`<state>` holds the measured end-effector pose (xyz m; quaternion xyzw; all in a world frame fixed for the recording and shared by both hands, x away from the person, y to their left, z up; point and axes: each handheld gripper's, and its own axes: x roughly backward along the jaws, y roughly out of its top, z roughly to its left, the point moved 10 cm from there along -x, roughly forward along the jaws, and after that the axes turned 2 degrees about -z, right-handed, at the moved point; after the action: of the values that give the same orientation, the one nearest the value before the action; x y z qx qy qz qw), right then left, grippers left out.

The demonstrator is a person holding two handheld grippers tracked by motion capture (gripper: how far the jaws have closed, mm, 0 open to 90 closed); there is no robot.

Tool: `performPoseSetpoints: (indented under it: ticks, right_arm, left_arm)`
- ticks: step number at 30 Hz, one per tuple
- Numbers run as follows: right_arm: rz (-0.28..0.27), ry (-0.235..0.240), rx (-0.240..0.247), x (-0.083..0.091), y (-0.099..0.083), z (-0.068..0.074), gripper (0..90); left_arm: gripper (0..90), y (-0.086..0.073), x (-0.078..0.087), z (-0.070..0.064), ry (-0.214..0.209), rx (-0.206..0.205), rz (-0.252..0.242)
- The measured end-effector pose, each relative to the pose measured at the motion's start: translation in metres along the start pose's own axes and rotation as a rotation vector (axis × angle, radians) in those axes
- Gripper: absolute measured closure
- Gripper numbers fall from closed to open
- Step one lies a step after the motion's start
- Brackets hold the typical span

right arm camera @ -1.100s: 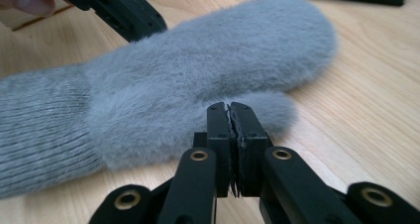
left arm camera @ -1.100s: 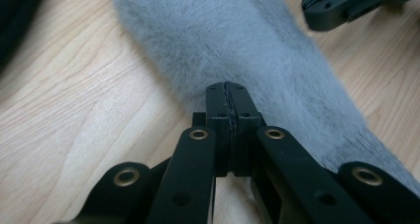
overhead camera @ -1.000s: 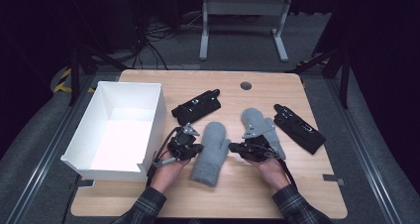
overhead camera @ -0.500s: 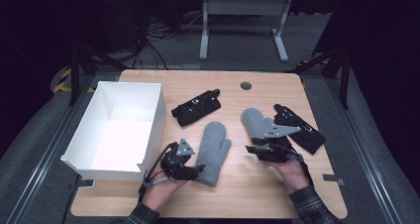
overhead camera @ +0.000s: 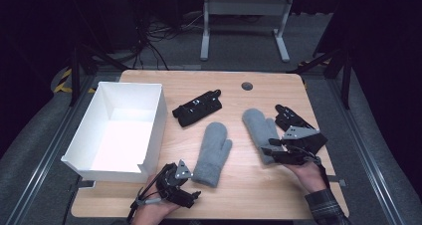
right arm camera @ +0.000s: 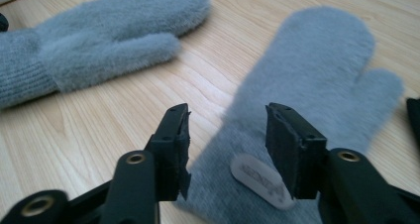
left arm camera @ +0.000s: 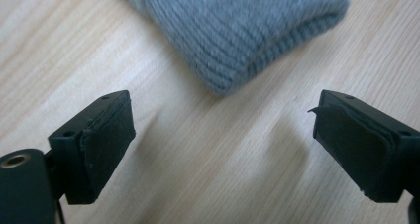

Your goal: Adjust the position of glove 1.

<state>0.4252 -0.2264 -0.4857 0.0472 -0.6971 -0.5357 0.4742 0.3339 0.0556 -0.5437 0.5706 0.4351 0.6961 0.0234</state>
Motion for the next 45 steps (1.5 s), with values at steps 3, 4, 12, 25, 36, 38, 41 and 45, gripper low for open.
performPoseSetpoints:
  ticks: [3, 4, 12, 25, 36, 38, 41, 45]
  right_arm:
    - [0.023, -0.018, 0.012, 0.007, -0.007, -0.007, 62.3]
    - [0.031, -0.027, 0.015, 0.008, -0.009, -0.01, 66.9]
    - [0.058, -0.086, 0.01, 0.02, -0.022, -0.032, 86.5]
    - [0.113, -0.088, -0.001, 0.002, -0.028, -0.042, 90.0]
    - [0.143, 0.01, 0.045, 0.0, -0.029, -0.008, 90.0]
    - [0.147, 0.023, 0.055, 0.0, -0.029, -0.001, 90.0]
    - [0.152, 0.046, 0.069, -0.002, -0.028, 0.011, 90.0]
    - [0.161, 0.079, 0.095, -0.004, -0.027, 0.024, 90.0]
  left_arm:
    - [5.4, -0.004, -0.005, 0.001, 0.009, -0.004, 0.014]
    - [3.4, -0.004, -0.005, 0.001, 0.004, -0.009, 0.017]
    - [0.0, -0.004, -0.008, 0.004, -0.028, -0.041, -0.083]
    - [0.0, -0.004, -0.009, 0.005, -0.038, -0.057, -0.101]
    - [0.0, -0.004, -0.009, 0.005, -0.037, -0.056, -0.103]
    - [0.0, -0.004, -0.009, 0.005, -0.037, -0.056, -0.103]
    - [0.0, -0.004, -0.009, 0.005, -0.037, -0.056, -0.103]
    - [0.0, -0.004, -0.009, 0.005, -0.037, -0.057, -0.104]
